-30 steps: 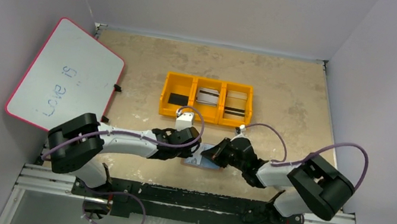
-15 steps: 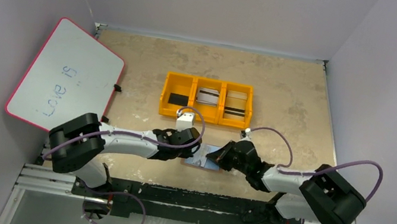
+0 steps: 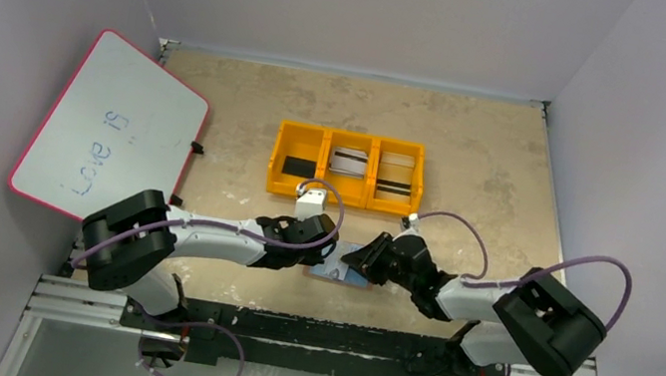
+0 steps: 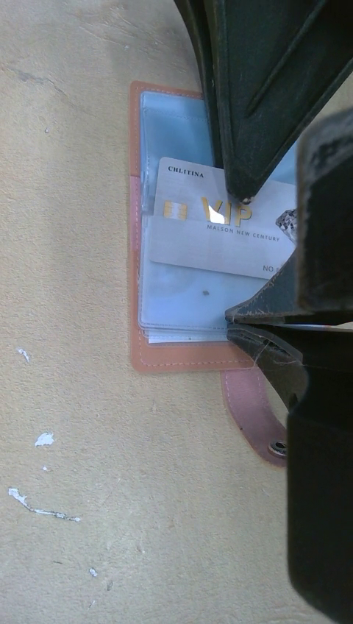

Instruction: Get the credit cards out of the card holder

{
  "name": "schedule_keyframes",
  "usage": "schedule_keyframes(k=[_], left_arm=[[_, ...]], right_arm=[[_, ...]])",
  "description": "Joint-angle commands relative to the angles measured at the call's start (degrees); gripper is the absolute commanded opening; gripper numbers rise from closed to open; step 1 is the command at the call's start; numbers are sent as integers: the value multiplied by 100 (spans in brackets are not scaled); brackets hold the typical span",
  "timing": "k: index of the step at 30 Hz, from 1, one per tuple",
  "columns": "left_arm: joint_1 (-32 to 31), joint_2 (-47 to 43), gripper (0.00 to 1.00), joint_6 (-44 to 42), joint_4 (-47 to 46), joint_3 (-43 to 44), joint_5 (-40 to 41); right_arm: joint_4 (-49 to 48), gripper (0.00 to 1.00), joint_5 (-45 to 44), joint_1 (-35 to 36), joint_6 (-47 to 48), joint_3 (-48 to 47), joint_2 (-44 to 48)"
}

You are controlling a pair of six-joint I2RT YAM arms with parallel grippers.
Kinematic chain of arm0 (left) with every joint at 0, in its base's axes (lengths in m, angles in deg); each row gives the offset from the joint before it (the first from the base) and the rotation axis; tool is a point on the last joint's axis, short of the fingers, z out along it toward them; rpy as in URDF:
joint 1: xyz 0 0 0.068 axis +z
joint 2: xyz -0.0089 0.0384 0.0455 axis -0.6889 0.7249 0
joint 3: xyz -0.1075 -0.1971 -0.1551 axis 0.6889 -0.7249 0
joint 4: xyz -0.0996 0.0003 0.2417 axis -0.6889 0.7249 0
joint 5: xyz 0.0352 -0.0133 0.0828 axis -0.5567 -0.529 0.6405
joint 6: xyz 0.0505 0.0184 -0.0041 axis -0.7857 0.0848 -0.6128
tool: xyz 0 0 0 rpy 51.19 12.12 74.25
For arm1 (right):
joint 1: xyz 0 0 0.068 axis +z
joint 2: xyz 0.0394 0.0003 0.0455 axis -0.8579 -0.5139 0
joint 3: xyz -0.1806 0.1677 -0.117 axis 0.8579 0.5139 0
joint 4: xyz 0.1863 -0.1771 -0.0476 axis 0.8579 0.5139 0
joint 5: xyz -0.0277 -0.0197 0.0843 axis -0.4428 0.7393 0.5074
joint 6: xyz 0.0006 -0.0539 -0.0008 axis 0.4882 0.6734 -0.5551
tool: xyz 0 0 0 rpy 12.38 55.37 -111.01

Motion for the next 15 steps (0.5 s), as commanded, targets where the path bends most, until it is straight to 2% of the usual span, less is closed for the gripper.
schedule_keyframes(k=[1, 6, 15], left_arm=[[-31, 173, 1, -86, 253, 3, -184], [-30, 172, 1, -89, 296, 27, -168], [-26, 175, 1, -118, 417, 92, -91]], right_arm=[[-568, 26, 198, -13, -74, -153, -489], [-861, 17, 32, -17, -193, -20, -487], [437, 0, -493, -16, -6, -88, 352]])
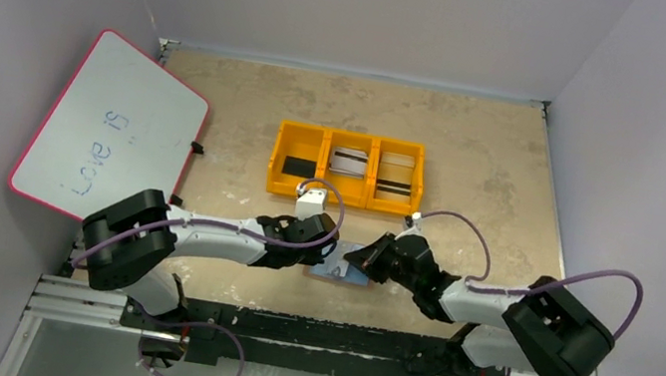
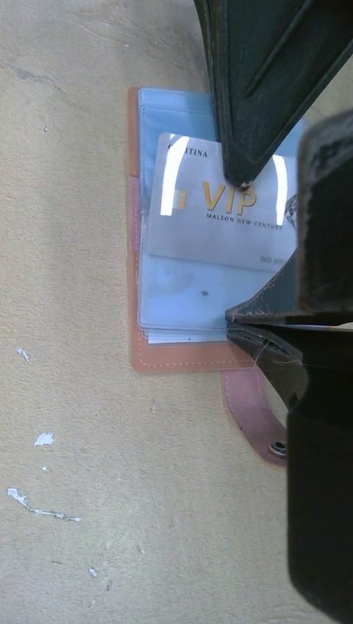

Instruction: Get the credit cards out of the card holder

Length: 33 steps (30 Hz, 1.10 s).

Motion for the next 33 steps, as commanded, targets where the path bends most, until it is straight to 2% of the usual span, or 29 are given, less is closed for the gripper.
schedule_keyframes(k=[1, 7, 12, 18, 22, 26, 30, 33], left_arm=[[-26, 160, 1, -117, 373, 60, -61], [-25, 146, 1, -98, 380, 61, -33], [-39, 74, 1, -70, 515, 124, 27], [-49, -325, 6, -68, 481, 107, 238], [-48, -658, 7, -122, 582, 178, 344], [-49, -1138, 14, -125, 628, 160, 499], [-45, -1620, 22, -82, 766, 148, 827], [-49, -2002, 31, -32, 1085, 153, 1292]], right_arm=[[735, 0, -492, -17, 98, -34, 381], [1375, 0, -677, -20, 187, -29, 841], [2035, 0, -928, -19, 373, -188, 1723], [3049, 0, -1730, -19, 982, -621, 2620], [2756, 0, -1990, -19, 1522, -527, 2992], [1979, 0, -1972, -21, 2583, -508, 3094], [1109, 0, -1301, -10, 4079, -601, 3091], [569, 0, -875, -4, 4782, -604, 3150]])
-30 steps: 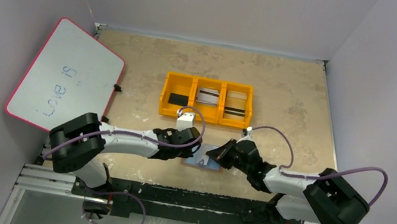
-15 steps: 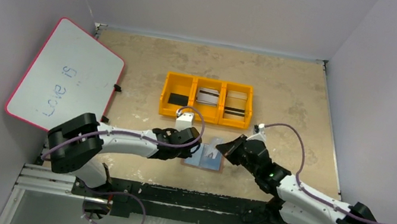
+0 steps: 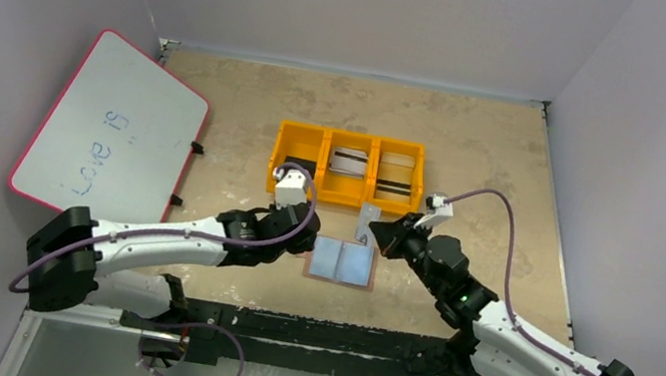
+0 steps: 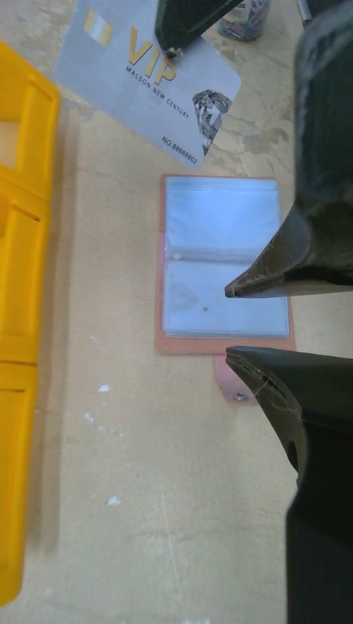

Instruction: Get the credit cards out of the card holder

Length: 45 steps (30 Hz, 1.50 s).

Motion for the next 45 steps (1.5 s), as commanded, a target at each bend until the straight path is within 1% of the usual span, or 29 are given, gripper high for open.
schedule_keyframes(k=[1, 4, 7, 8, 9, 11, 13, 15, 17, 19, 22, 23, 26, 27, 29, 31, 34, 37, 40, 42, 45], left_arm=[[-19, -596, 34, -3, 476, 102, 932], [-7, -833, 45, 1, 893, 130, 1392], [98, -884, 50, 90, 1469, 238, 1682], [140, -887, 51, 121, 1659, 284, 1767], [174, -896, 52, 150, 1823, 328, 1874], [219, -950, 60, 141, 2073, 369, 2003], [325, -1014, 64, 69, 2221, 409, 2055], [534, -1097, 64, -42, 2360, 444, 2047], [915, -1224, 64, -270, 2395, 424, 1867], [1375, -1357, 65, -536, 2376, 413, 1677], [1772, -1513, 65, -706, 2467, 566, 1575], [1848, -1530, 65, -744, 2596, 714, 1561], [1876, -1594, 65, -680, 3100, 1132, 1931], [1877, -1673, 65, -743, 3146, 1155, 2160], [1877, -1818, 71, -835, 3191, 1114, 2452], [1882, -1923, 72, -797, 3293, 1091, 2690], [1878, -2066, 75, -622, 3473, 969, 2945], [1877, -2151, 76, -564, 3429, 891, 2941], [1873, -2090, 77, -599, 3426, 907, 3027], [1874, -1995, 77, -554, 3586, 981, 3086], [1873, -1976, 77, -469, 3639, 978, 3044]], right_arm=[[-1321, 0, 670, 5, 1736, -200, 132], [-1547, 0, 1185, 21, 2490, -298, 80], [-1443, 0, 1516, 210, 3442, -508, -63], [-1303, 0, 1406, 378, 3778, -609, -133], [-1142, 0, 1082, 572, 4029, -719, -205], [-862, 0, 460, 1107, 4546, -980, -428], [-483, 0, -36, 1379, 4912, -1247, -652], [-164, 0, -546, 1461, 4995, -1492, -838], [-55, 0, -839, 1464, 5077, -1623, -948], [-211, 0, -1068, 1465, 5274, -1650, -1037], [-463, 0, -1304, 1467, 5653, -1703, -1283], [-386, 0, -1167, 1454, 5827, -1820, -1450], [228, 0, -1312, 1284, 6201, -2504, -2141], [389, 0, -1279, 1198, 6312, -2713, -2353], [558, 0, -914, 880, 6404, -3127, -2713], [592, 0, -660, 594, 6468, -3448, -2997], [523, 0, -470, 402, 6843, -3773, -3335], [568, 0, -452, 262, 7192, -4132, -3773], [877, 0, 41, -23, 7324, -4452, -4119], [1027, 0, 125, -198, 7319, -4661, -4246], [1189, 0, 521, -329, 7620, -4840, -4412]])
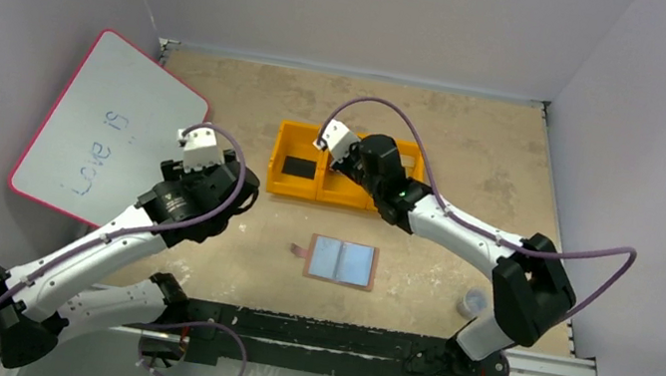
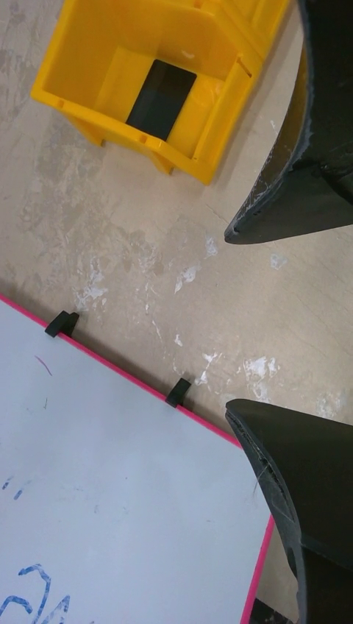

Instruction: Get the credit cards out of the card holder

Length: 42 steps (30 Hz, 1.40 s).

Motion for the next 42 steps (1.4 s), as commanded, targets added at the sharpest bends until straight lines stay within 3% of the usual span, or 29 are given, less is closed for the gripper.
schedule_keyframes(k=[1, 7, 17, 23, 28, 35, 39, 42], left_arm=[[32, 11, 77, 106, 144, 74, 213], [25, -248, 77, 124, 161, 54, 208], [32, -459, 77, -143, -82, -11, -32], [28, -405, 77, -345, -236, -12, -304], [29, -537, 77, -150, 23, 111, 29], [31, -1189, 77, -90, -37, 18, 131], [33, -1264, 77, -192, -132, -35, 45], [29, -1141, 77, -183, -98, 2, 53]], right_arm=[[300, 0, 520, -209, 569, -502, -178], [692, 0, 349, -236, 892, -1084, -1037], [895, 0, 440, -250, 1267, -1388, -1493], [587, 0, 264, -268, 1963, -1189, -1756], [56, 0, 300, -307, 2359, -981, -1834], [-213, 4, 384, -413, 2805, -979, -2173], [-391, 17, 466, -473, 2921, -952, -2247], [-309, 18, 502, -483, 2841, -1030, -2274]])
